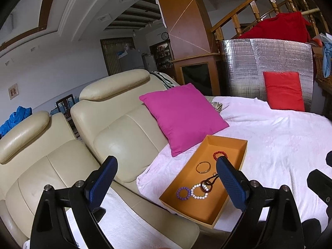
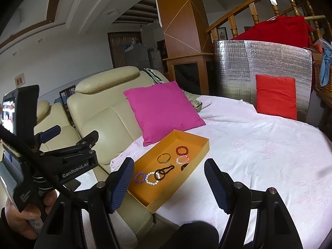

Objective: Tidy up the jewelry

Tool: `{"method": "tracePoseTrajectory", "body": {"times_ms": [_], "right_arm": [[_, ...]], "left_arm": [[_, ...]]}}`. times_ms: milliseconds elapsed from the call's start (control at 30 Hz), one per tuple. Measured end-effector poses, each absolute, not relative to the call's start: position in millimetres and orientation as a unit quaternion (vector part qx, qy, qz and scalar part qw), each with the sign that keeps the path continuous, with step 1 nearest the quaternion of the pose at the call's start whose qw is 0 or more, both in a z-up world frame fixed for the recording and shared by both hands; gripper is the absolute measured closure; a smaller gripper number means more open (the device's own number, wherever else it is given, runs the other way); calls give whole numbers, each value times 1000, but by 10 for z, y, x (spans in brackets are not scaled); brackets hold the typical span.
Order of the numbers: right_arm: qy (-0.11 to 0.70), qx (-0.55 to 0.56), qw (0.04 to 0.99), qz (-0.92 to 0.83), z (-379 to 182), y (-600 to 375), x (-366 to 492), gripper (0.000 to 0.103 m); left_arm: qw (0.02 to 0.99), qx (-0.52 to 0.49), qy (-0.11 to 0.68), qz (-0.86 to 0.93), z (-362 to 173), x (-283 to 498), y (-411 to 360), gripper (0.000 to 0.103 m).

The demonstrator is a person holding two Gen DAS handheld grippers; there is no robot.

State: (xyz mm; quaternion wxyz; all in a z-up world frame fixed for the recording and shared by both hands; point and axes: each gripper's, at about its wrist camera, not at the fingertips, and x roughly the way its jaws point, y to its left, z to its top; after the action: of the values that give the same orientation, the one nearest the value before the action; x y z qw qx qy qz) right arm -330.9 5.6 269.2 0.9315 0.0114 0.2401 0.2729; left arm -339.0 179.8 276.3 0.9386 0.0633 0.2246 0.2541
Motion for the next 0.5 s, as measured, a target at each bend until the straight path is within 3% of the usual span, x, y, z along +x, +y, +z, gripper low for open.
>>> {"method": "tracePoseTrajectory", "body": {"times_ms": [500], "right_arm": [[250, -11, 931, 264, 2581, 299, -3103, 29]], "left_arm": [[935, 46, 233, 264, 2656, -3353, 2033, 7]]}}
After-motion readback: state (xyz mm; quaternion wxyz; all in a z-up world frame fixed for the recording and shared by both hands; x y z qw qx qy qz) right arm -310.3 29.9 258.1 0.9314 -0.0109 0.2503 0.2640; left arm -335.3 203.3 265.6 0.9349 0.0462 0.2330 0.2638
